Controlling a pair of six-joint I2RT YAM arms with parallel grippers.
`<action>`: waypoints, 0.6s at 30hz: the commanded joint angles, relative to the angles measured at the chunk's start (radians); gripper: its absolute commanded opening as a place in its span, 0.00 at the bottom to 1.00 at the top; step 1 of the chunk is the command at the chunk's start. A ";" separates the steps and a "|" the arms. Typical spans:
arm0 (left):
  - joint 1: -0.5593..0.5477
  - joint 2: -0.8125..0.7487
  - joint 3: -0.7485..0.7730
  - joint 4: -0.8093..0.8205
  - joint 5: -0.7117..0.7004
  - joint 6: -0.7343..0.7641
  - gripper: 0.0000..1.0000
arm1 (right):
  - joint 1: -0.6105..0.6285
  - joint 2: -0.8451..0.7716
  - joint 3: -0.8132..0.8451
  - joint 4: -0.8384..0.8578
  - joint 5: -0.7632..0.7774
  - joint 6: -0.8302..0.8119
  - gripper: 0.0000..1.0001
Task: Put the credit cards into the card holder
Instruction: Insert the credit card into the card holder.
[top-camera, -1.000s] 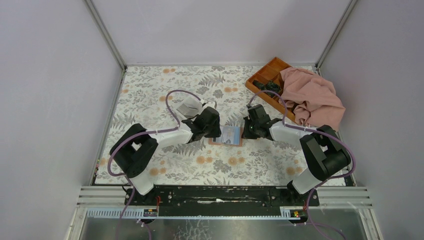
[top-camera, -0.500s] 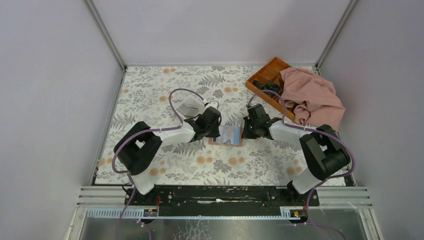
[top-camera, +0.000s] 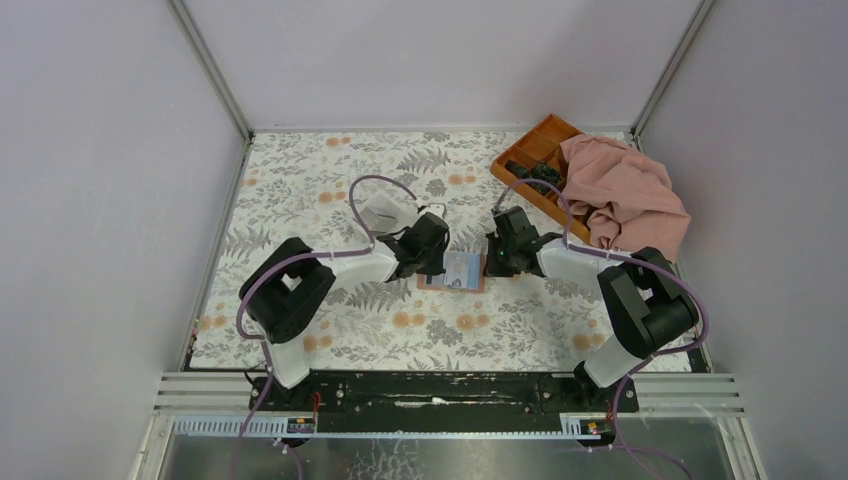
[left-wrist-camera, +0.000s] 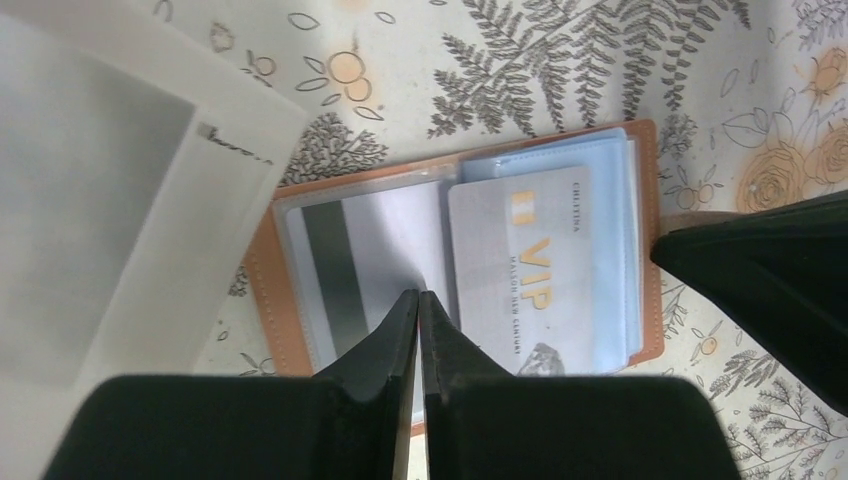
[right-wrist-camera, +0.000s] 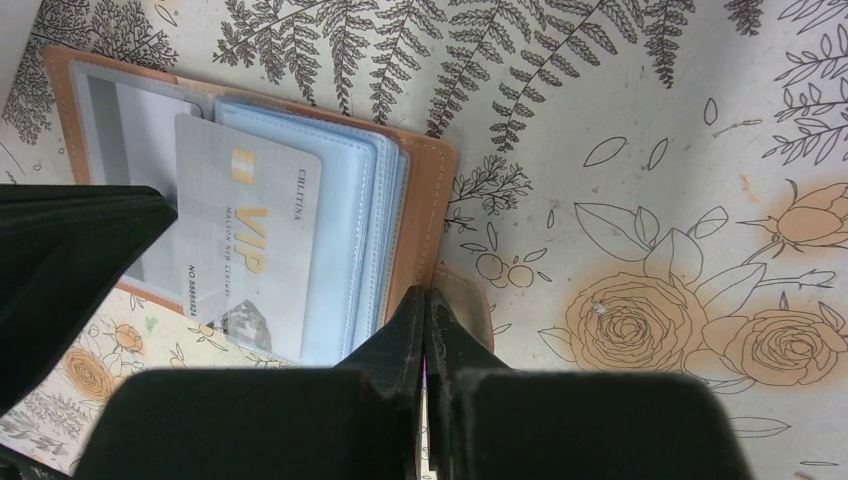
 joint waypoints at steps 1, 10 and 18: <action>-0.027 0.020 0.033 0.004 0.020 0.028 0.09 | 0.001 0.045 0.010 -0.016 0.026 -0.021 0.00; -0.067 0.052 0.056 0.005 0.048 0.034 0.08 | 0.001 0.047 0.006 -0.012 0.015 -0.017 0.00; -0.080 0.042 0.063 0.001 0.047 0.035 0.08 | 0.002 0.044 0.006 -0.015 0.015 -0.018 0.00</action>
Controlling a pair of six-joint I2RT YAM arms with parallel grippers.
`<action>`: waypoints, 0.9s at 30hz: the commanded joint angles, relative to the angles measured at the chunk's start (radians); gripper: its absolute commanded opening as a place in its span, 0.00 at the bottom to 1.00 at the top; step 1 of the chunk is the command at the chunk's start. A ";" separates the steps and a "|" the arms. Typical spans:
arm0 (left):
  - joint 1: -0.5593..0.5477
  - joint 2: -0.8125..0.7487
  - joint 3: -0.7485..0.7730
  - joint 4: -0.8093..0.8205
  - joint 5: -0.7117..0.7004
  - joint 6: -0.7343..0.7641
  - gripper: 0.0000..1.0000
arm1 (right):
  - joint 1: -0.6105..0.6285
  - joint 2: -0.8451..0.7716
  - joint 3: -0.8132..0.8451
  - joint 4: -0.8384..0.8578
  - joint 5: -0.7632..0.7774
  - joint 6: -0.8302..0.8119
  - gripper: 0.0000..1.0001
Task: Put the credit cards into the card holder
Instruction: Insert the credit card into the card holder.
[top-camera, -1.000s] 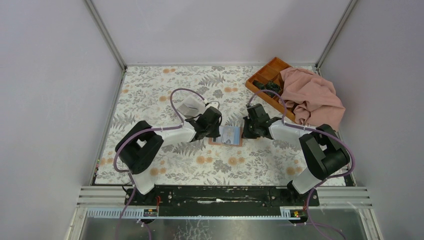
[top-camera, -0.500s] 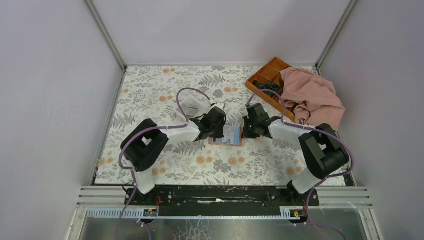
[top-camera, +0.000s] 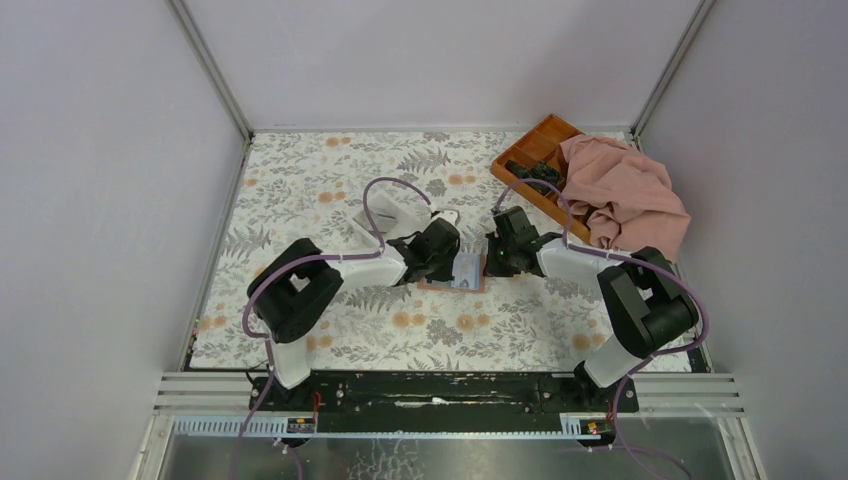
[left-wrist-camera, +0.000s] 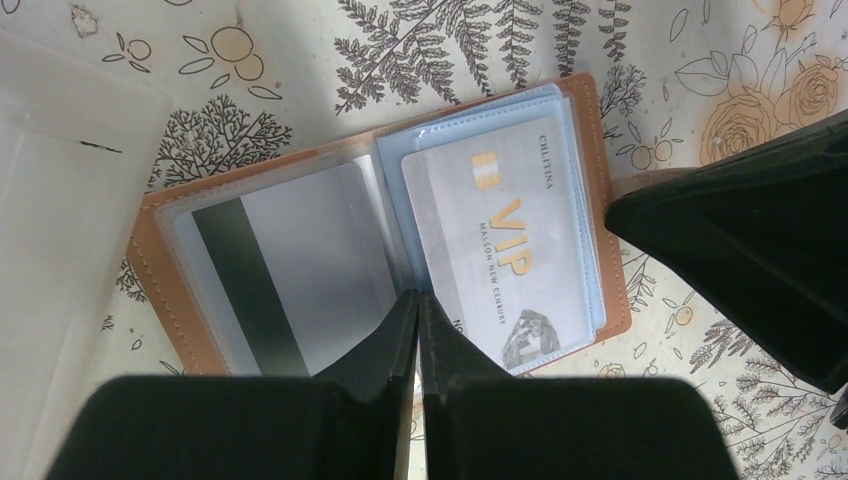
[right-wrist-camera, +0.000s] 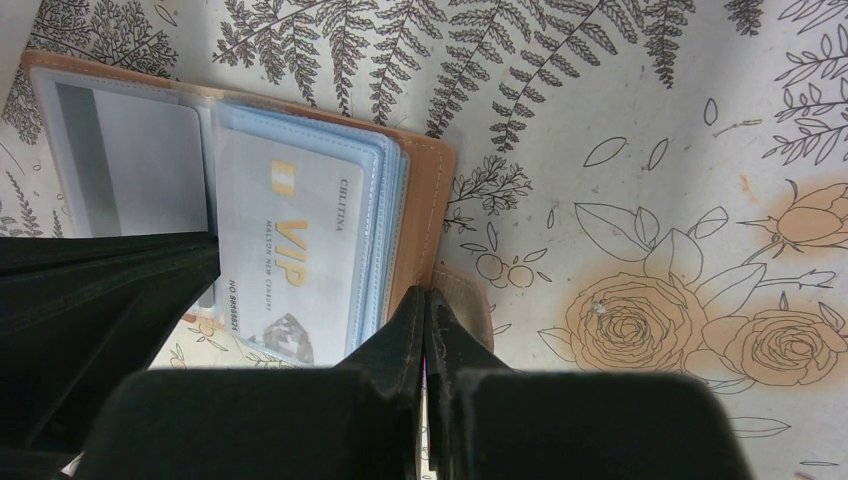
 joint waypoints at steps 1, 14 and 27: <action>-0.017 0.002 0.028 -0.002 0.014 0.010 0.09 | 0.001 0.041 0.003 -0.012 0.015 -0.018 0.00; -0.017 -0.216 -0.029 -0.063 -0.216 -0.079 0.42 | 0.002 -0.070 0.033 -0.043 0.036 -0.071 0.20; -0.017 -0.582 -0.216 0.008 -0.383 -0.155 0.52 | 0.006 -0.297 0.125 -0.002 -0.047 -0.140 0.48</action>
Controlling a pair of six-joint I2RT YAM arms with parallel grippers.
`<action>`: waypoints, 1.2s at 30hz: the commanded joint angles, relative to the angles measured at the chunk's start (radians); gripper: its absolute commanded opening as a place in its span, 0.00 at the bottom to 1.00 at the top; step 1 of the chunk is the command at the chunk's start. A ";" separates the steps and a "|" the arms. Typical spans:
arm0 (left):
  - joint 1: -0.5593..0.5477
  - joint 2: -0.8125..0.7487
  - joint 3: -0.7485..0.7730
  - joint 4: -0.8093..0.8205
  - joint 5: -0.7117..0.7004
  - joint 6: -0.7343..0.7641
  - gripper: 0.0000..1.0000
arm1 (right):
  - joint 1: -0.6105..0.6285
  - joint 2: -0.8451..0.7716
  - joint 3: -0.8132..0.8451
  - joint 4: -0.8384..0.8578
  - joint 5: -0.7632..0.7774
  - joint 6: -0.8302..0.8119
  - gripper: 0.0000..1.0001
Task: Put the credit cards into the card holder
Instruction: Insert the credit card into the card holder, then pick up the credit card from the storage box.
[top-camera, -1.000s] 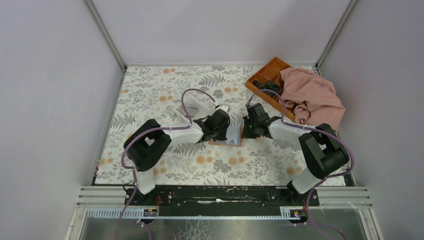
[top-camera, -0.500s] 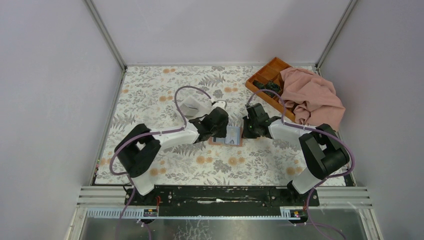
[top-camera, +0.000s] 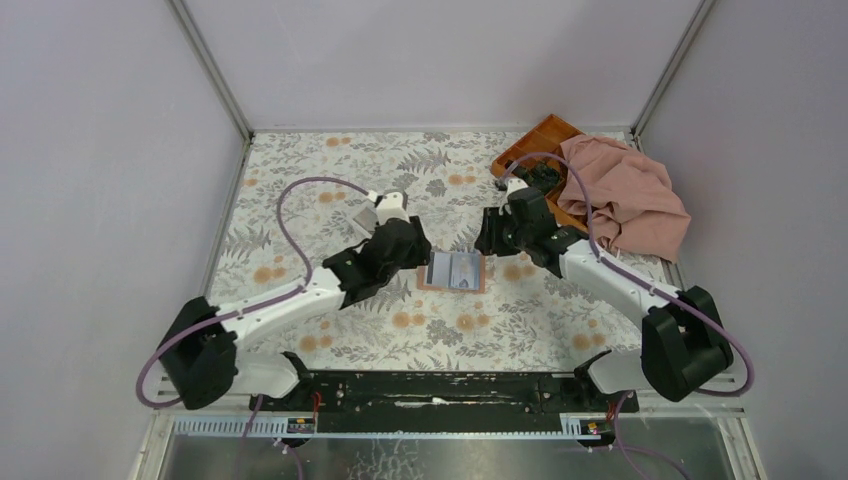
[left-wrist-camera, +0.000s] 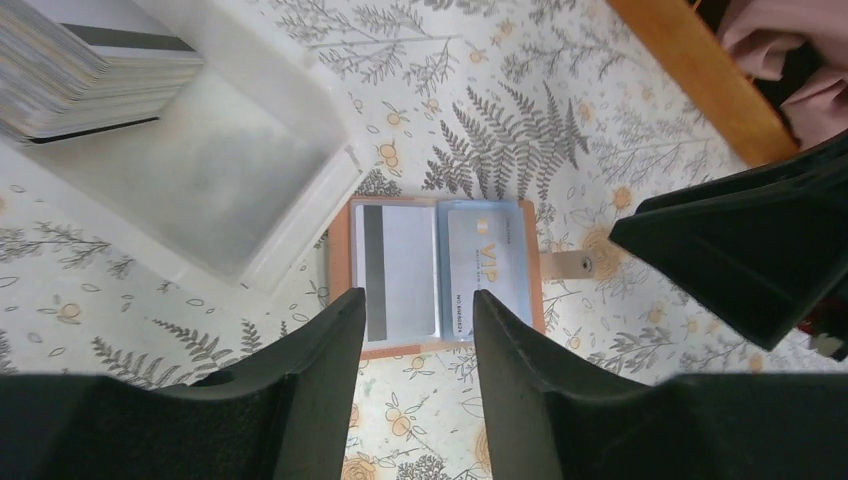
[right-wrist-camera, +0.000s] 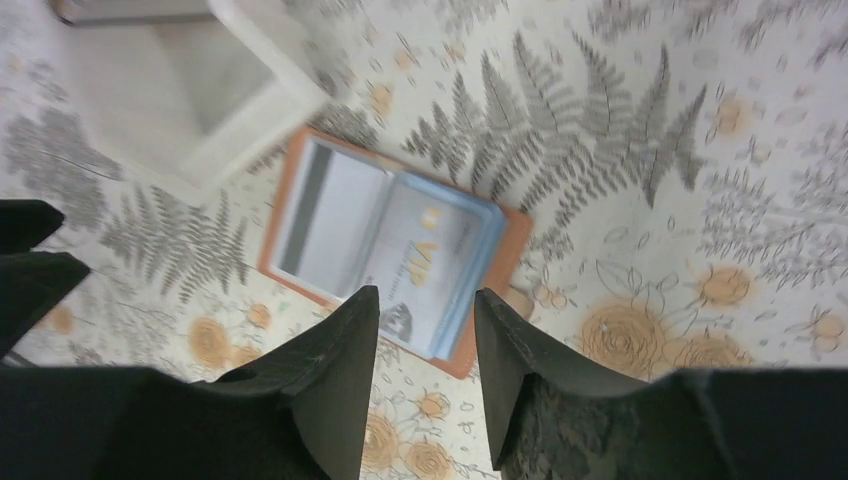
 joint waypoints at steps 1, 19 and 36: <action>-0.006 -0.106 -0.041 0.062 -0.101 -0.006 0.55 | 0.005 -0.092 0.069 0.059 -0.010 -0.047 0.49; 0.056 -0.359 -0.314 0.523 -0.141 0.044 0.78 | 0.005 -0.154 -0.125 0.922 -0.048 0.059 0.99; 0.081 -0.310 -0.270 0.153 -0.427 -0.136 1.00 | 0.194 0.465 0.572 0.399 -0.071 -0.189 0.92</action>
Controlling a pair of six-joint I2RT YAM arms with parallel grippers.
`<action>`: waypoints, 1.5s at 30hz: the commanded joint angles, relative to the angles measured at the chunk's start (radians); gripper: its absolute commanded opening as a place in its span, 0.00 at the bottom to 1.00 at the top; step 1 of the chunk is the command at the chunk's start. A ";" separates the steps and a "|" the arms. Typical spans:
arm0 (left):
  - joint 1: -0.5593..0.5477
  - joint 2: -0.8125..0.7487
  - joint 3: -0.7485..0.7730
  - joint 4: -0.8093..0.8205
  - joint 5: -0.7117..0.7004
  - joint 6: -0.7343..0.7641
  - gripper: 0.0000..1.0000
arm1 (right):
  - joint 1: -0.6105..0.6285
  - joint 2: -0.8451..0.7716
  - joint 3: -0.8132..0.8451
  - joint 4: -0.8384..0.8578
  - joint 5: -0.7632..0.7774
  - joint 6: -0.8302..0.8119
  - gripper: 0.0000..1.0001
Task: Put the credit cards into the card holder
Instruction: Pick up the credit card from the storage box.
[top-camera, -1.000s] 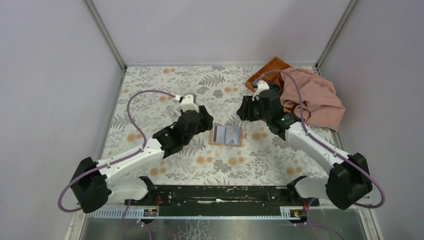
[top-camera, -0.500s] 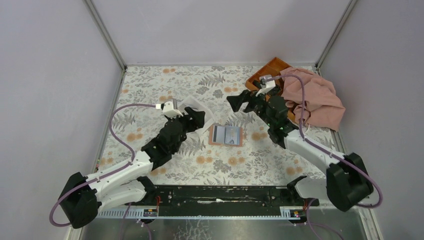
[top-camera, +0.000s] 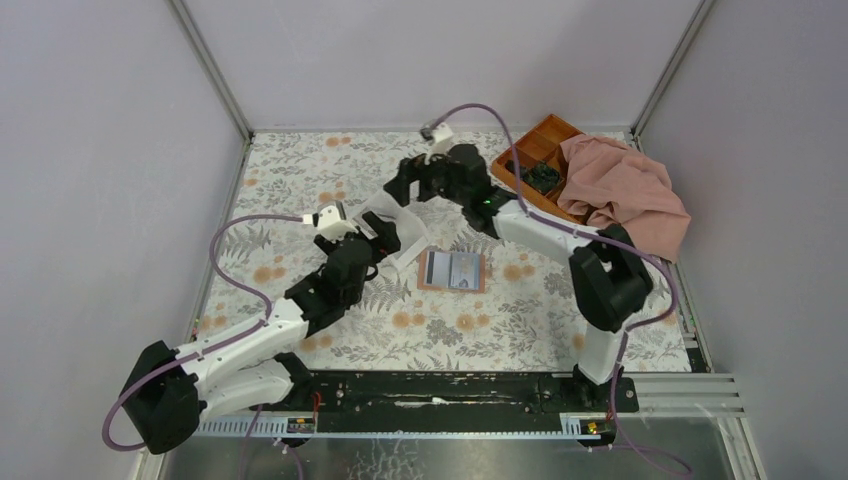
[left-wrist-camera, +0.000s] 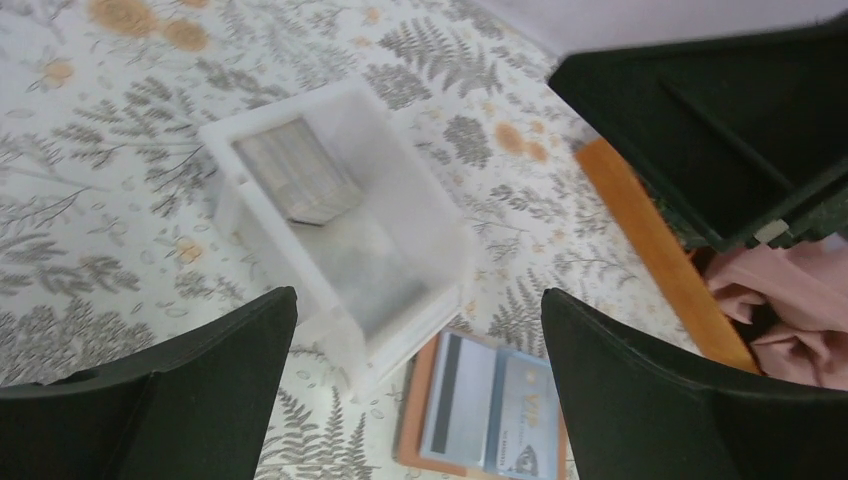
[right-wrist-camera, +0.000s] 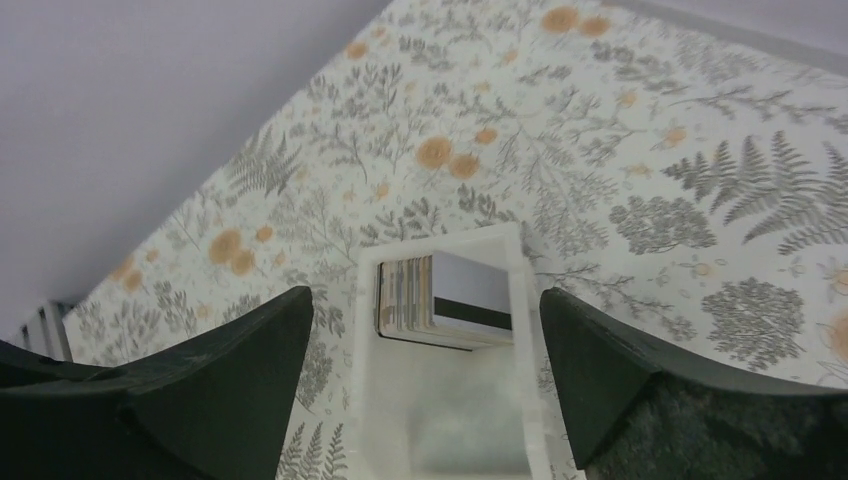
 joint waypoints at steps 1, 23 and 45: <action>0.009 0.029 0.029 -0.124 -0.134 -0.106 1.00 | 0.073 0.102 0.200 -0.217 0.073 -0.133 0.89; 0.279 0.086 -0.061 -0.138 0.104 -0.341 0.95 | 0.137 0.445 0.636 -0.540 0.097 -0.219 0.60; 0.424 0.173 -0.140 -0.013 0.307 -0.401 0.90 | 0.156 0.538 0.710 -0.599 0.096 -0.201 0.53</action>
